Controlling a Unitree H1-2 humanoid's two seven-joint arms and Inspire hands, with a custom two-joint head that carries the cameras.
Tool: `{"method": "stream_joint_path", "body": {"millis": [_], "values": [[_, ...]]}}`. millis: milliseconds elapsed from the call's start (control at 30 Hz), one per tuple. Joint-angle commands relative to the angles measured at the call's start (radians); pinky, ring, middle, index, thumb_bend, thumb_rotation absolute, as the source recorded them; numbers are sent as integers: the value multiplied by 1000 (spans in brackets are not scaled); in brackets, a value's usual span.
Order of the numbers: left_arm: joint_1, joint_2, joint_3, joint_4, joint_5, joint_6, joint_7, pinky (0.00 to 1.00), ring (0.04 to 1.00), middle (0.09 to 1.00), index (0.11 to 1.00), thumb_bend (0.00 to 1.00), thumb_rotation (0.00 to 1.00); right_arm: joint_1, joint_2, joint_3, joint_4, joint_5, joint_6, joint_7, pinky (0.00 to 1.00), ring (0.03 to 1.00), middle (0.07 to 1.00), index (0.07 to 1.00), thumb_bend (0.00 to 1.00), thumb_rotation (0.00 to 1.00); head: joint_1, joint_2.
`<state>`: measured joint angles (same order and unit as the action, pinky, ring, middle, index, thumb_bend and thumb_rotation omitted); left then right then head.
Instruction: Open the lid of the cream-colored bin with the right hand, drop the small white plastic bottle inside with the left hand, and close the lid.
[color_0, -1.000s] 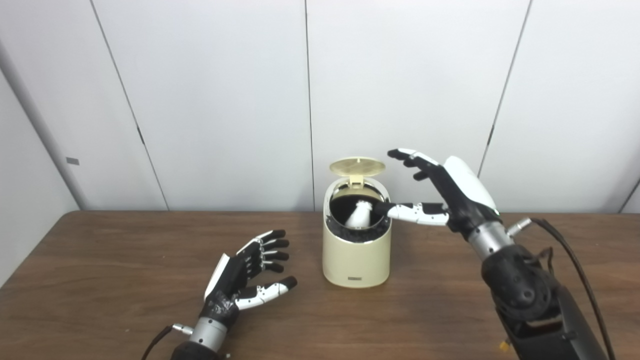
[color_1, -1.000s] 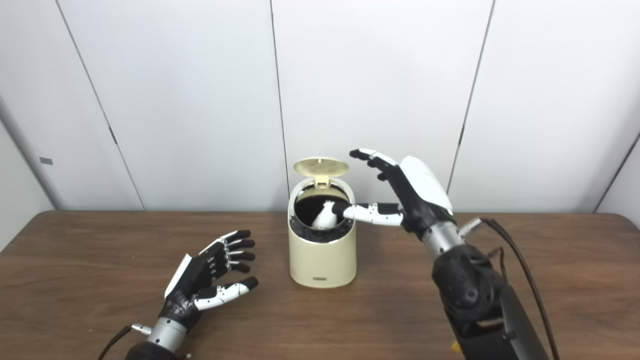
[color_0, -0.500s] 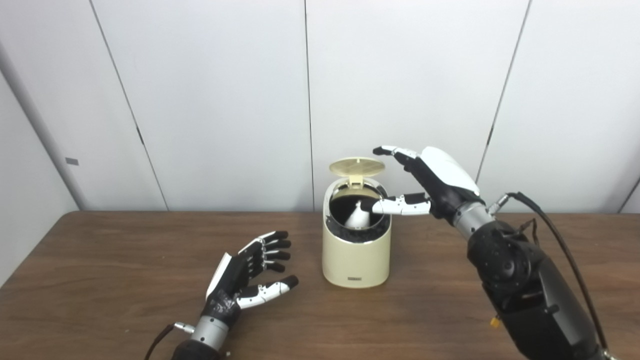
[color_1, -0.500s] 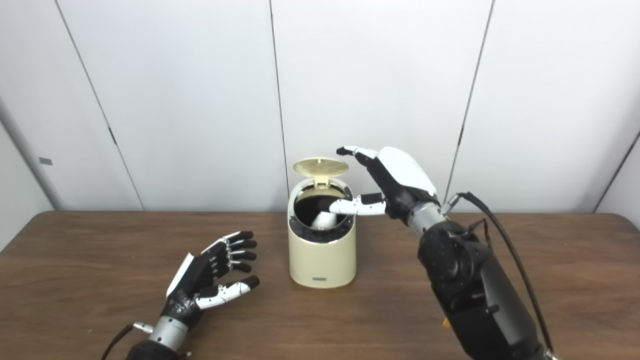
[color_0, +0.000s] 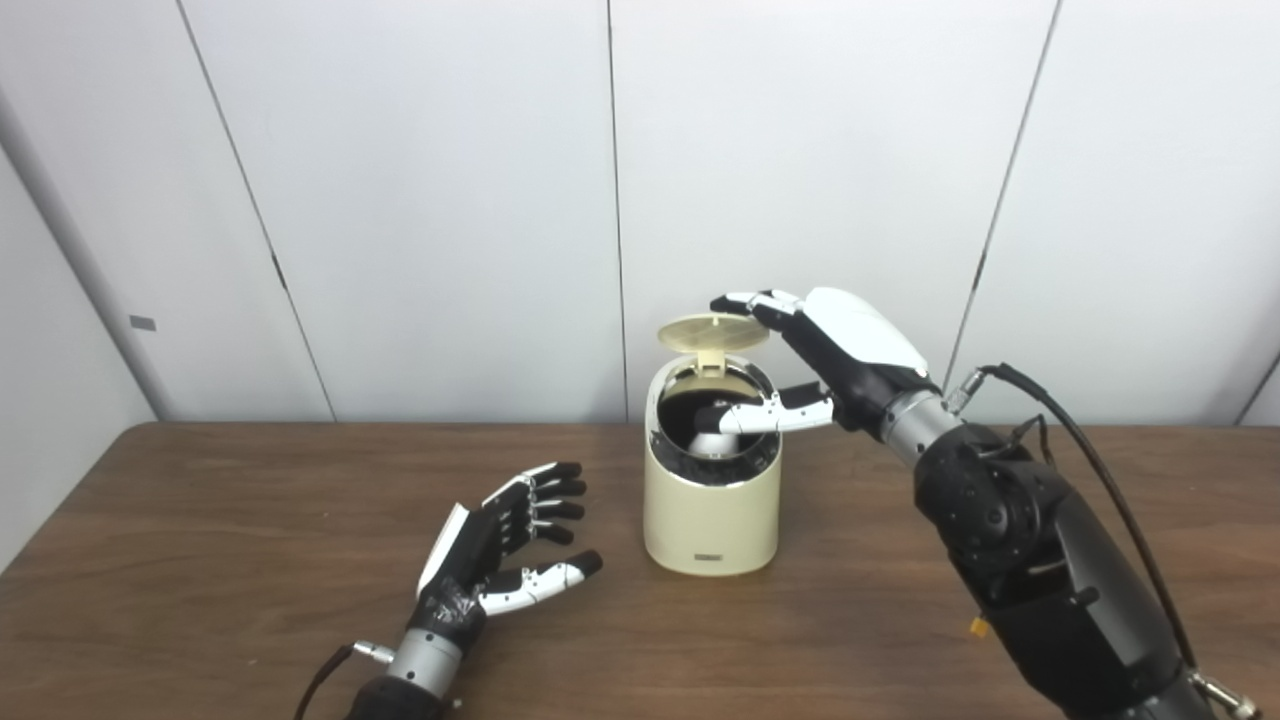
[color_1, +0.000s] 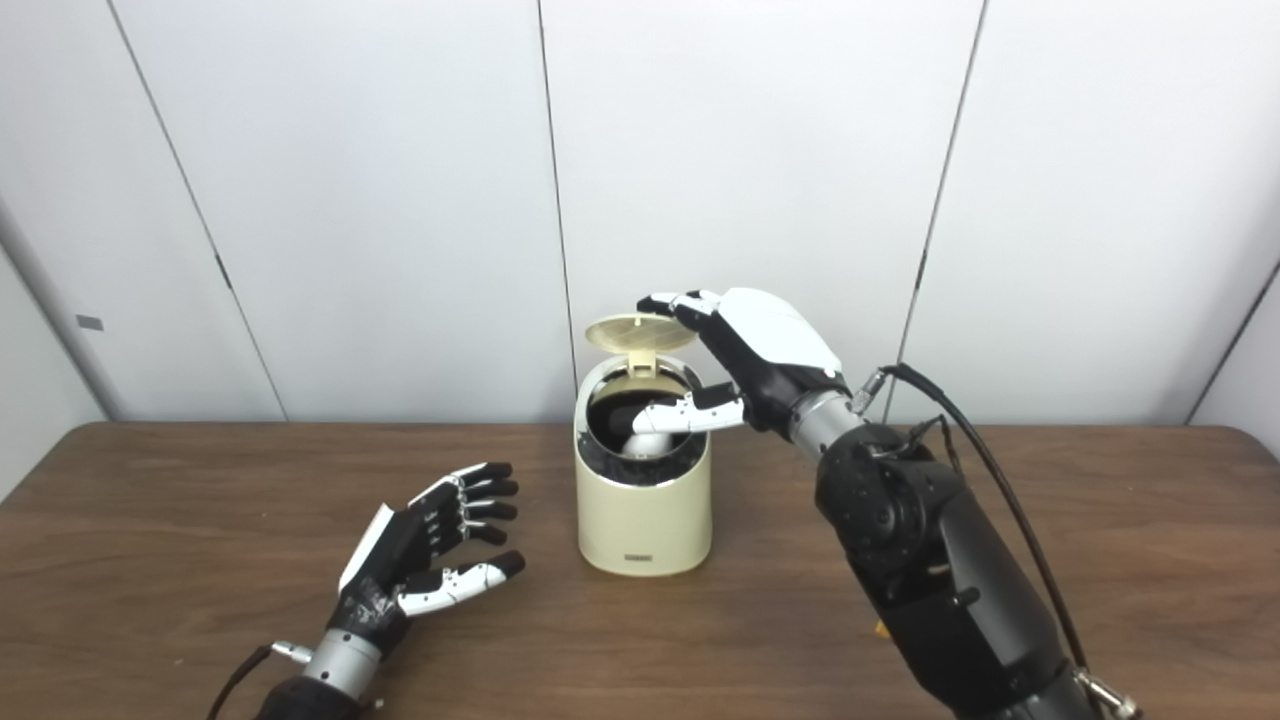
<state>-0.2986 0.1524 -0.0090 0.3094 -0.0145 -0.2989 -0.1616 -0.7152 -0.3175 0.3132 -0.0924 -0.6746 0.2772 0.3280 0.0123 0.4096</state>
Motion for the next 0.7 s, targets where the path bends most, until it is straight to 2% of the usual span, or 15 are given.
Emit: {"method": "stream_joint_path", "body": {"millis": [0,367,667], "values": [[-44,0,4,-13,-6,-30,6,640,731,787,818,737,127,-42,-18,-9,-50,-7,-29,4,870,938,853,852,707,647,1,2],[-42,-3,4,-11,8,-36,14,630,723,781,808,748,133,-8,-49,-11,-139,-24,-35,59,834,922,834,817,675,625,4,9],[-36,-6,4,-28,23,-25,27,625,720,779,807,736,142,9,-86,-7,-156,-37,-90,82,786,905,779,747,668,649,13,17]]}}
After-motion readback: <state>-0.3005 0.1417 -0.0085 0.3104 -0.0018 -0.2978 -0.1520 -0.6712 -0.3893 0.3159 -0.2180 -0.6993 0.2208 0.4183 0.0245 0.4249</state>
